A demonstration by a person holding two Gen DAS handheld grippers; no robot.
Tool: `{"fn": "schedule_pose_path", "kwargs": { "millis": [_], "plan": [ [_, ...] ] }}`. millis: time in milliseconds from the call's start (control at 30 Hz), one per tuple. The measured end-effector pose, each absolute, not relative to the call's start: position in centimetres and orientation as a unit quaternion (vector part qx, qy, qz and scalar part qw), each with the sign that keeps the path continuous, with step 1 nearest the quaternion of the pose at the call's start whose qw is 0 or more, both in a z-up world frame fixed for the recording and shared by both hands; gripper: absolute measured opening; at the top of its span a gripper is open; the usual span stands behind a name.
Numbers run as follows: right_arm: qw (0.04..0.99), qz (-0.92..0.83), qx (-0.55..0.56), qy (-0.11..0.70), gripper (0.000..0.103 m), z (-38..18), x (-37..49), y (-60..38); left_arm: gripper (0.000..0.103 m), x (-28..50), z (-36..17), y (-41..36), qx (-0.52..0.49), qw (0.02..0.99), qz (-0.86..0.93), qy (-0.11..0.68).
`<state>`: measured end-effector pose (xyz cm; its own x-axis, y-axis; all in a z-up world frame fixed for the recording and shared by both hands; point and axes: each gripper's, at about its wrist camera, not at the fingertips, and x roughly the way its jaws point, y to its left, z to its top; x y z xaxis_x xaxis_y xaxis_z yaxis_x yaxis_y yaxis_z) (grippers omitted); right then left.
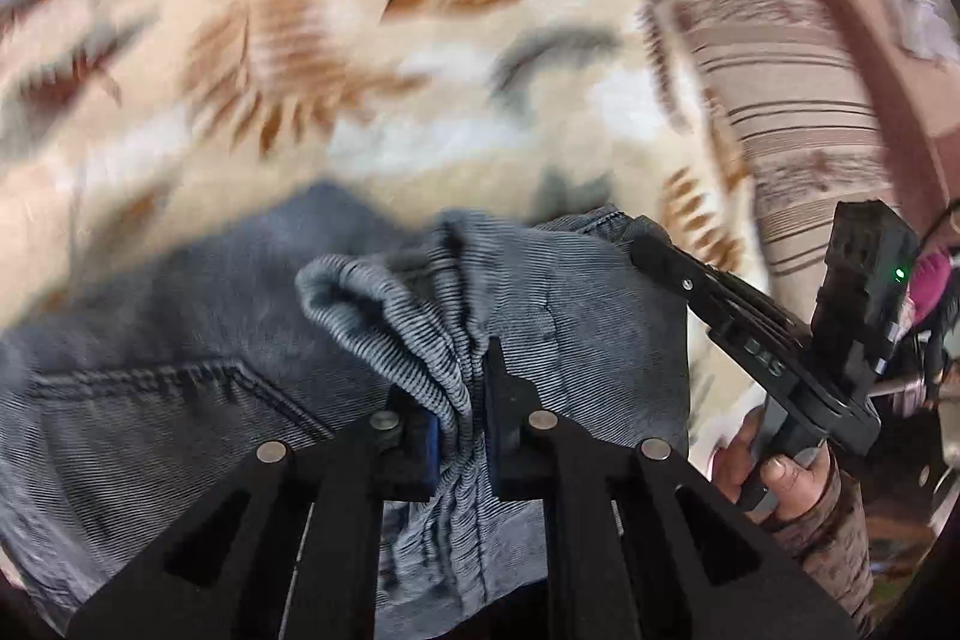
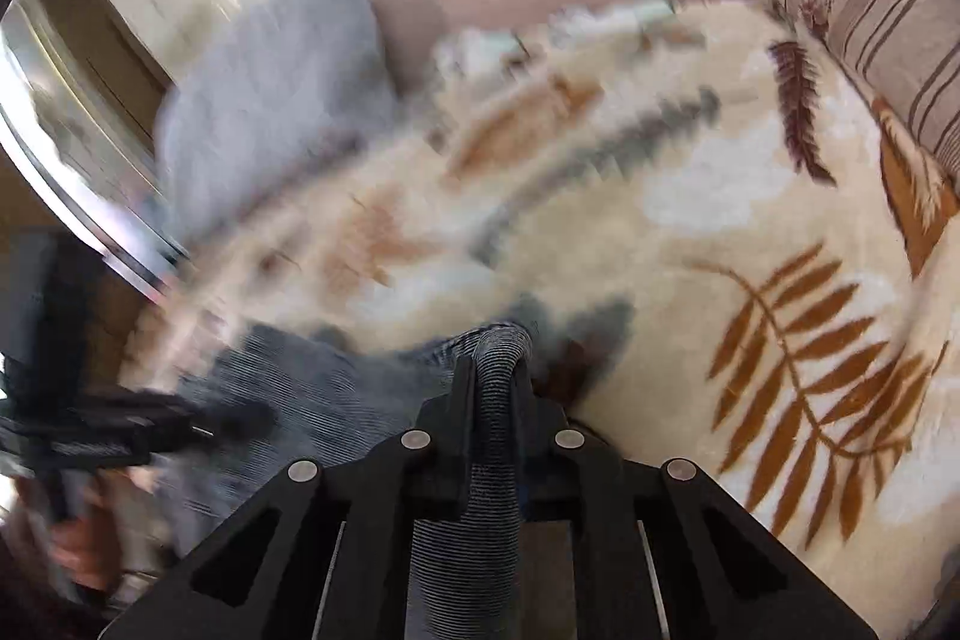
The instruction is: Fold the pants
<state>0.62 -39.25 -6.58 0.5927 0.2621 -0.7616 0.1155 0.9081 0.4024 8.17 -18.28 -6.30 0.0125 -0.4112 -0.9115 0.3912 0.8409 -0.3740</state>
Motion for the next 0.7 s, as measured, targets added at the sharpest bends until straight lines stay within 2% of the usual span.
{"fn": "schedule_pose_path", "kwargs": {
  "millis": [67, 100, 233, 267, 333, 367, 400, 500, 567, 600, 633, 700],
  "plan": [
    [0.851, 0.036, 0.210, 0.480, 0.013, -8.7, 1.2, -39.2, 0.012, 8.3, -7.7, -17.9, -0.014, 0.698, -0.271, 0.663],
    [0.851, 0.034, 0.216, 0.477, 0.020, -8.6, 0.9, -39.3, 0.013, 8.2, -7.7, -17.6, -0.022, 0.698, -0.272, 0.662],
    [0.850, 0.049, 0.268, 0.452, 0.028, -6.3, -2.2, -40.8, 0.016, 7.2, -6.0, -16.2, -0.035, 0.692, -0.293, 0.658],
    [0.848, 0.052, 0.276, 0.450, 0.030, -5.8, -3.5, -41.2, 0.020, 6.7, -5.6, -15.6, -0.038, 0.692, -0.300, 0.656],
    [0.841, 0.060, 0.293, 0.451, 0.033, -5.6, -6.6, -41.5, 0.039, 5.4, -4.8, -14.4, -0.049, 0.692, -0.313, 0.649],
    [0.837, 0.062, 0.299, 0.455, 0.033, -5.8, -7.6, -41.5, 0.053, 4.7, -4.6, -13.9, -0.056, 0.691, -0.318, 0.646],
    [0.827, 0.063, 0.311, 0.465, 0.033, -6.5, -9.4, -41.4, 0.056, 3.9, -4.7, -13.7, -0.065, 0.688, -0.324, 0.646],
    [0.806, 0.060, 0.338, 0.483, 0.034, -8.7, -12.5, -40.9, 0.055, 2.0, -6.4, -14.1, -0.066, 0.666, -0.334, 0.664],
    [0.792, 0.060, 0.352, 0.496, 0.032, -10.4, -13.2, -40.3, 0.049, 1.1, -7.3, -14.8, -0.040, 0.664, -0.322, 0.674],
    [0.785, 0.066, 0.359, 0.501, 0.018, -10.9, -13.4, -39.8, 0.043, 0.6, -7.1, -14.8, -0.030, 0.669, -0.318, 0.671],
    [0.789, 0.074, 0.355, 0.497, 0.010, -10.6, -13.6, -39.4, 0.041, 0.0, -6.6, -14.7, -0.027, 0.676, -0.320, 0.664],
    [0.817, 0.080, 0.308, 0.481, 0.010, -8.4, -14.1, -38.1, 0.041, -1.0, -6.1, -14.5, -0.021, 0.683, -0.322, 0.655]
  ]
}}
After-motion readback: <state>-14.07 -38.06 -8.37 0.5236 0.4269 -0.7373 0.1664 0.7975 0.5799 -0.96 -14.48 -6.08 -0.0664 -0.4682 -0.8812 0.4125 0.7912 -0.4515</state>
